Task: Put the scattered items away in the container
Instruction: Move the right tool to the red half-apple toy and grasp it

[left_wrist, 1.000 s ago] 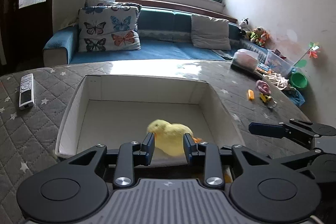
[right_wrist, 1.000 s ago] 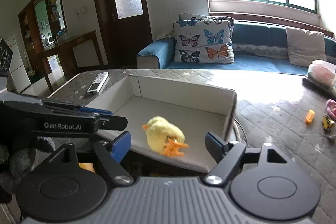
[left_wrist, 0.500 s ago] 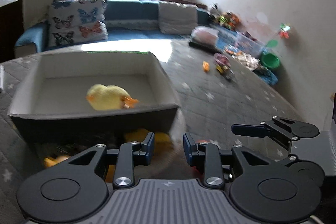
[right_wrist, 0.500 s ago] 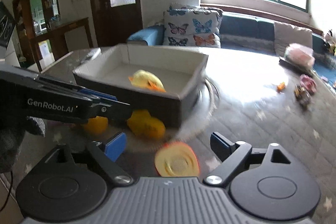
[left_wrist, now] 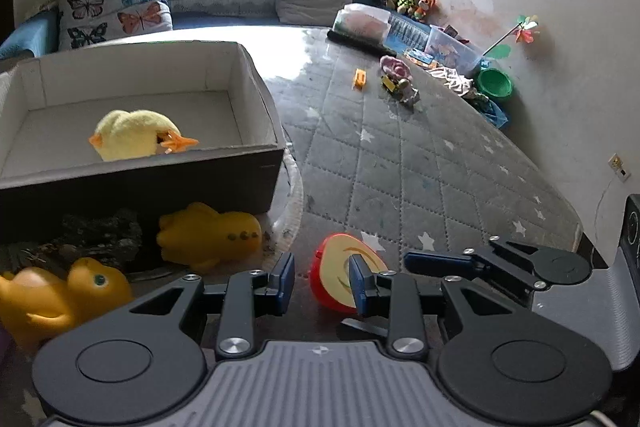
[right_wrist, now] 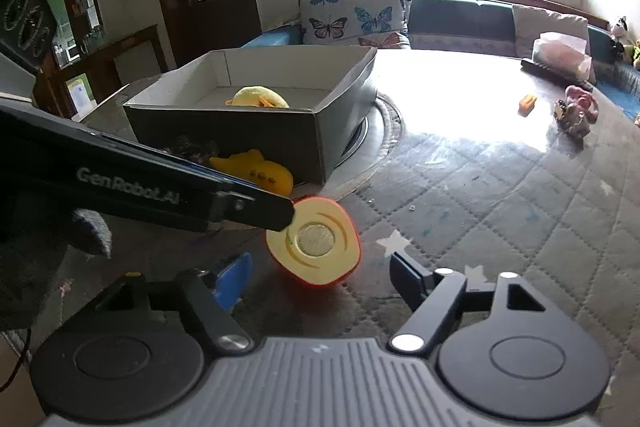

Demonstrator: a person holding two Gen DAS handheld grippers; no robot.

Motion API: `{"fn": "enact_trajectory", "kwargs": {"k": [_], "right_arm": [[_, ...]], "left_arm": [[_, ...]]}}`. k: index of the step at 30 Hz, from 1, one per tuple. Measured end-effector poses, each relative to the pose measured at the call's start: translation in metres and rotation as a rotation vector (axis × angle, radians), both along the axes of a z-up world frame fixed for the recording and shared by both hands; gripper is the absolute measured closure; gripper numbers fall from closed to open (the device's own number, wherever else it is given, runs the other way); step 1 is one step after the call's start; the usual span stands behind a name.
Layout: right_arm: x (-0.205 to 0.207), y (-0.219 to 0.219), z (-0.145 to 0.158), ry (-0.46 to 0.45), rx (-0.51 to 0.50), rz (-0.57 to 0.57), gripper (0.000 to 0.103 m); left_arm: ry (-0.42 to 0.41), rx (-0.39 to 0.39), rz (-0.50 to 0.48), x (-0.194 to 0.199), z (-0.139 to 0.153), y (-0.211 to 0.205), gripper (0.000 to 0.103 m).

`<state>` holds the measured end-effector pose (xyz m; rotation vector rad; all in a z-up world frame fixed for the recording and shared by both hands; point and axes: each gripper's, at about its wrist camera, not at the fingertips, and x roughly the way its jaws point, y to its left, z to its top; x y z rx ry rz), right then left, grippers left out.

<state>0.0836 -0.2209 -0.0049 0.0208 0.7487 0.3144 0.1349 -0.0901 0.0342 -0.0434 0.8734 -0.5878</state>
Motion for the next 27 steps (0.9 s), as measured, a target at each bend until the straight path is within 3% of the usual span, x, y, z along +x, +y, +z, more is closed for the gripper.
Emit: {"fn": "enact_trajectory", "kwargs": {"k": [11,18,27], "right_arm": [[0.010,0.001,-0.011,0.012,0.039,0.009,0.032],[0.012,0.000,-0.014,-0.003,0.033,-0.001,0.046],[0.010,-0.002,-0.017,-0.018,0.040,-0.006,0.047]], "left_arm": [[0.041,-0.009,-0.010,0.013,-0.011,-0.011,0.068],[0.058,-0.033,-0.022,0.016,-0.014,-0.011,0.067],[0.108,-0.077,-0.009,0.019,-0.019,-0.009,0.065]]}}
